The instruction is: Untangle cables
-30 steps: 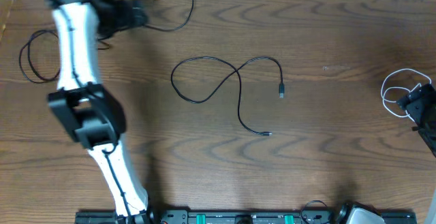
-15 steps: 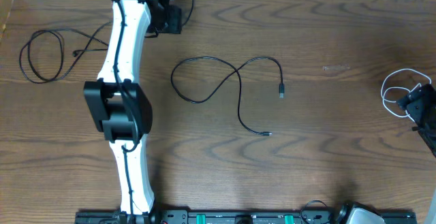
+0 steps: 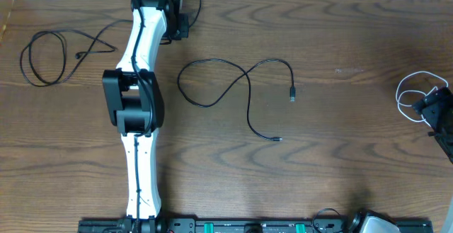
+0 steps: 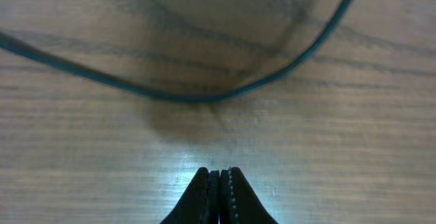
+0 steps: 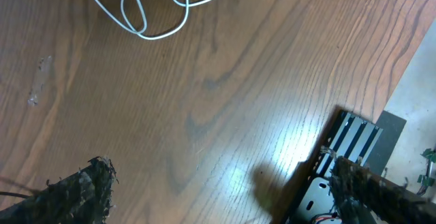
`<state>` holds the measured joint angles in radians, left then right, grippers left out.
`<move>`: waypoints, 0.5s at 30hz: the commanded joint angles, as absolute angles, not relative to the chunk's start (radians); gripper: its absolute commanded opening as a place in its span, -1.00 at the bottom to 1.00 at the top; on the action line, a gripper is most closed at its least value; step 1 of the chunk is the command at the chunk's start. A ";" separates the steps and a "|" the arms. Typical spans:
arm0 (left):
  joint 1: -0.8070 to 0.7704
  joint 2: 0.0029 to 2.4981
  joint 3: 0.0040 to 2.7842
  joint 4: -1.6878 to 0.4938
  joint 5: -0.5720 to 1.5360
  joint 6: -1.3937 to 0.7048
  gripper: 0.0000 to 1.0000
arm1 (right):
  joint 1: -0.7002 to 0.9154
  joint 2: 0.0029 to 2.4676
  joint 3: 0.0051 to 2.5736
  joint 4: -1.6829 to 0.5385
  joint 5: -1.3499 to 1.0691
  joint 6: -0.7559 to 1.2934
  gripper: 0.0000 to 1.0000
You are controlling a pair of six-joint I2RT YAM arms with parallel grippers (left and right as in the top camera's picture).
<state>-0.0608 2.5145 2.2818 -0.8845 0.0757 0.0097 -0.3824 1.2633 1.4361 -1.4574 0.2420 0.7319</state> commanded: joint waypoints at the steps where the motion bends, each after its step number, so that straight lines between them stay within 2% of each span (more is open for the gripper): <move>1: -0.056 2.566 2.292 -0.863 0.060 -0.021 -0.85 | -0.387 1.262 1.437 -1.459 0.252 0.747 0.99; 15: -0.056 2.654 2.292 -0.766 0.059 -0.021 -0.85 | -0.387 1.262 1.437 -1.459 0.252 0.747 0.98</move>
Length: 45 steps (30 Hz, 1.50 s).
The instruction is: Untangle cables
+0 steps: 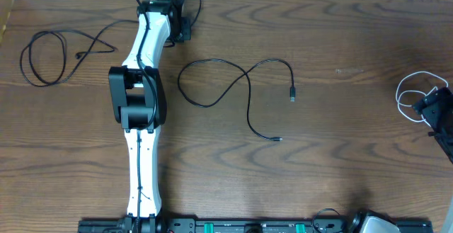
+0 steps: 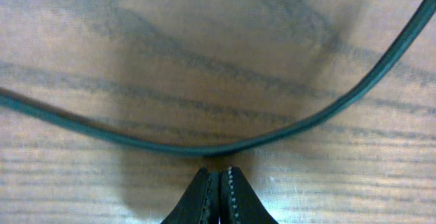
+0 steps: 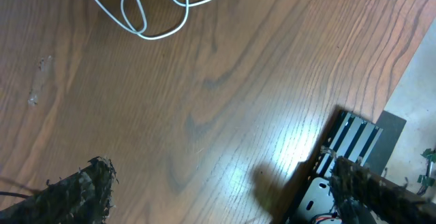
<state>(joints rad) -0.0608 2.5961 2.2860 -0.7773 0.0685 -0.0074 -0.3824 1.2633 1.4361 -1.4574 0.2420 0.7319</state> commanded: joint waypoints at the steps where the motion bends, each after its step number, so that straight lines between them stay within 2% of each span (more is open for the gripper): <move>1: -0.056 2.656 2.292 -0.759 0.060 -0.021 -0.85 | -0.387 1.262 1.437 -1.459 0.252 0.747 0.98; 14: -0.017 2.738 2.292 -0.628 0.051 -0.020 -0.85 | -0.387 1.262 1.437 -1.459 0.251 0.747 0.99; 17: 0.023 2.752 2.292 -0.627 -0.056 -0.044 -0.84 | -0.387 1.262 1.437 -1.459 0.252 0.747 0.99; 22: 0.121 2.738 2.298 -0.682 -0.201 -0.060 -0.84 | -0.387 1.262 1.437 -1.459 0.252 0.747 0.98; 35: 0.271 2.400 2.304 -0.750 -0.203 -0.050 -0.78 | -0.387 1.262 1.437 -1.459 0.252 0.747 0.98; 41: 0.342 2.390 2.300 -0.881 -0.203 -0.119 -0.79 | -0.387 1.262 1.437 -1.459 0.252 0.747 0.99; 45: 0.416 2.394 2.272 -0.963 -0.204 -0.251 -0.78 | -0.387 1.262 1.437 -1.459 0.252 0.747 0.98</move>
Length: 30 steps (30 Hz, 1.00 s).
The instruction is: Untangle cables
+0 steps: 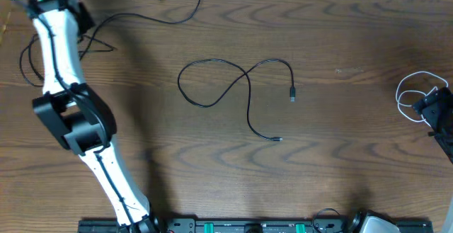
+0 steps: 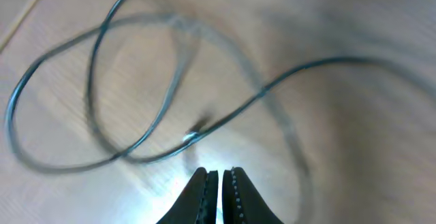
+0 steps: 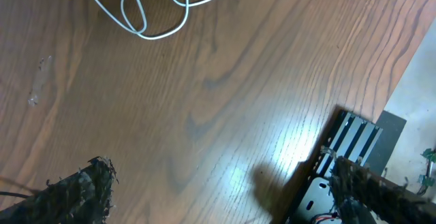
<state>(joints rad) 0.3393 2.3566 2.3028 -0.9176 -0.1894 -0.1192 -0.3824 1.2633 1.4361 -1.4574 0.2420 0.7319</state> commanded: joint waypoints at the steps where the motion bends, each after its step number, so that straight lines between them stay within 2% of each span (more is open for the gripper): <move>1: 0.440 2.394 2.269 -0.984 -0.204 -0.299 -0.78 | -0.387 1.262 1.437 -1.459 0.252 0.747 0.98; 6: 0.557 2.394 2.261 -1.075 -0.203 -0.457 -0.80 | -0.387 1.262 1.437 -1.459 0.252 0.747 0.99; 13: 0.663 2.394 2.205 -1.067 -0.127 -0.435 -0.85 | -0.387 1.262 1.437 -1.459 0.251 0.747 0.99; 17: 0.673 2.394 2.127 -0.967 0.019 -0.318 -0.85 | -0.387 1.262 1.437 -1.459 0.252 0.747 0.99; 30: 0.661 2.396 1.936 -0.799 0.016 -0.379 -0.85 | -0.387 1.262 1.437 -1.459 0.252 0.747 0.99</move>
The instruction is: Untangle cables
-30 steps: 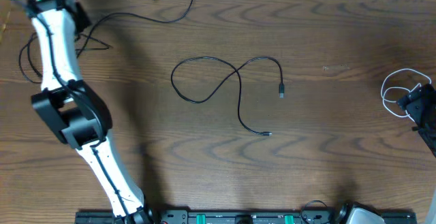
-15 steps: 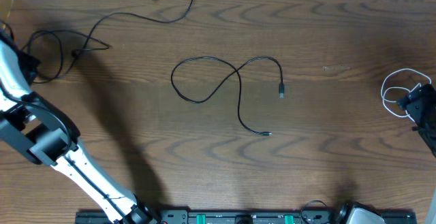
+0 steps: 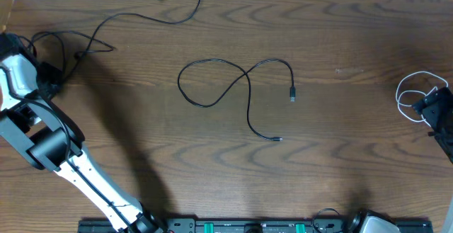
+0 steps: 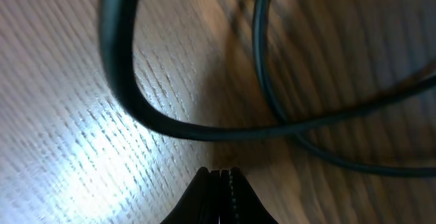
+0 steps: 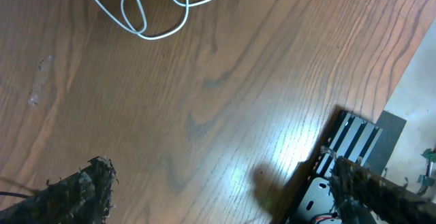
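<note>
A long black cable (image 3: 134, 11) runs from a loop at the far left up to the back edge; the left arm hides part of that loop. My left gripper (image 4: 219, 175) is shut and low over the wood, with nothing seen between its jaws. Thick blurred strands of this cable (image 4: 204, 131) cross just ahead of its tips. A second black cable (image 3: 244, 84) lies loosely curled mid-table. A white cable (image 3: 413, 95) (image 5: 151, 9) is coiled at the right edge. Beside it my right gripper (image 5: 221, 168) is open, its fingers (image 5: 92, 186) far apart.
The left arm (image 3: 28, 130) stretches along the table's left edge from the front rail (image 3: 233, 226). The right wrist view shows the table's right edge and a metal bracket (image 5: 344, 152) past it. Brown wood lies between the three cables.
My left gripper has gone from the back left corner, high above the loop, to lower on the left edge, close over the loop's strands. It stays shut. The right arm has not moved.
First my shut left gripper stood at the back edge over a strand of the long black cable, then closer to it. Later it was in the back left corner above the loop. Now it sits low on the loop. The other cables and right gripper never moved.
</note>
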`<state>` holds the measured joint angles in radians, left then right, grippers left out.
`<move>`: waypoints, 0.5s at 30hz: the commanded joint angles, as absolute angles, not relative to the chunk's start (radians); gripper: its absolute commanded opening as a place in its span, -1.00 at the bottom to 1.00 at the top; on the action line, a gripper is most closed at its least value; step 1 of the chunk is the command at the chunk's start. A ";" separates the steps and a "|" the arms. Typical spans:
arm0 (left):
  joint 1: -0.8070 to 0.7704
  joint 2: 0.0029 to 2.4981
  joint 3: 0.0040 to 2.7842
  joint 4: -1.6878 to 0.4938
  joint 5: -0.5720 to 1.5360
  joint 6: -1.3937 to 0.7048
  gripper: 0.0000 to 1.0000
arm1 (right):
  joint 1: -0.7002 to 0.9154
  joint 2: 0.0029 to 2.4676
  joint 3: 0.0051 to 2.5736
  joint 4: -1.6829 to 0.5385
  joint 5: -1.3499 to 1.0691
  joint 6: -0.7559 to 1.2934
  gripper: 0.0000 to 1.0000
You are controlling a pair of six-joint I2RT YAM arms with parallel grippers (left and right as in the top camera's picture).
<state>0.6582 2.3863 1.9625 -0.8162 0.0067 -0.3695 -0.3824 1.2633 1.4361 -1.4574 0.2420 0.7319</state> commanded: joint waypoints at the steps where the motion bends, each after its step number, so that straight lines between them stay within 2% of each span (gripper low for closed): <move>1: 0.662 2.396 1.924 -0.788 0.016 -0.379 -0.85 | -0.387 1.262 1.437 -1.459 0.252 0.747 0.99; 12: 0.657 2.414 1.866 -0.664 0.024 -0.298 -0.85 | -0.387 1.262 1.437 -1.459 0.252 0.747 0.98; 15: 0.656 2.438 1.866 -0.635 0.103 -0.266 -0.85 | -0.387 1.262 1.437 -1.459 0.252 0.747 0.98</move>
<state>0.6590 2.3787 1.8915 -0.6498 0.0238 -0.3241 -0.3824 1.2633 1.4361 -1.4574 0.2420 0.7319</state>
